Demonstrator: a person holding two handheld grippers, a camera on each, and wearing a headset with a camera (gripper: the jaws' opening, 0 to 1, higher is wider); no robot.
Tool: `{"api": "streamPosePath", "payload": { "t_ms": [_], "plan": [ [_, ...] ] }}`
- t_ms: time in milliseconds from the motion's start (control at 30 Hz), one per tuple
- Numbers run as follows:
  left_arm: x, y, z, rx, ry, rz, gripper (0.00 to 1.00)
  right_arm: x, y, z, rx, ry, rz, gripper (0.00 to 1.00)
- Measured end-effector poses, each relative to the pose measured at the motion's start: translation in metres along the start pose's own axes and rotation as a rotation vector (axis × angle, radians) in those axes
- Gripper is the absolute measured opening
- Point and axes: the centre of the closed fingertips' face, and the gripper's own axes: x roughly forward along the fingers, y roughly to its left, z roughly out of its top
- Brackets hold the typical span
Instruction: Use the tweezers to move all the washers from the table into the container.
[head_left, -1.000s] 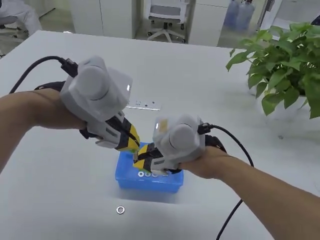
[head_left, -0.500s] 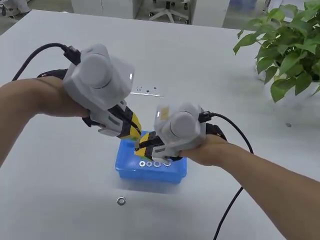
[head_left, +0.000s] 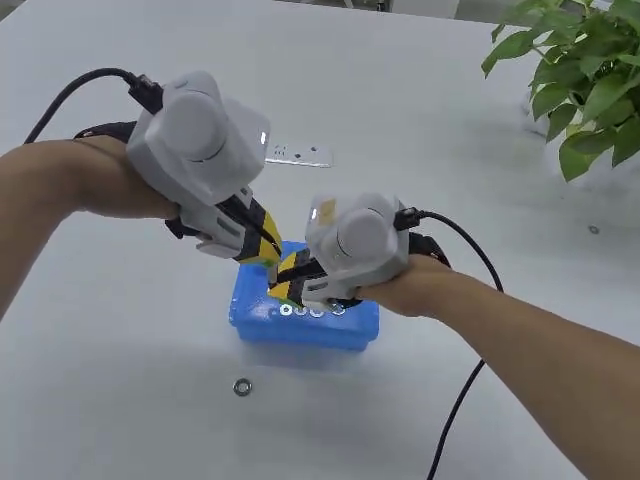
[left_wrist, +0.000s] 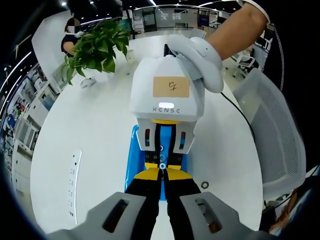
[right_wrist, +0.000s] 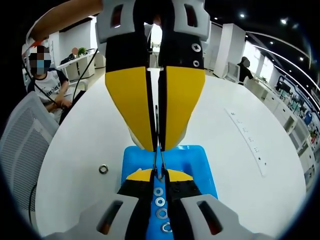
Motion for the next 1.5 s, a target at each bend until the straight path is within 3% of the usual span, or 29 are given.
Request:
{"api": "streamPosePath", "payload": {
  "t_ms": [267, 733, 1500],
  "plan": [
    [0.008, 0.002, -0.009, -0.014, 0.005, -0.010, 0.05, 0.009, 0.000, -0.007, 0.012, 0.005, 0.020, 0.10],
    [0.011, 0.000, -0.013, -0.020, 0.010, -0.018, 0.05, 0.013, 0.001, -0.011, 0.013, 0.012, 0.030, 0.11],
    [-0.003, -0.009, 0.003, -0.004, -0.002, -0.003, 0.05, -0.005, 0.008, 0.000, -0.014, 0.014, 0.007, 0.11]
  ]
}}
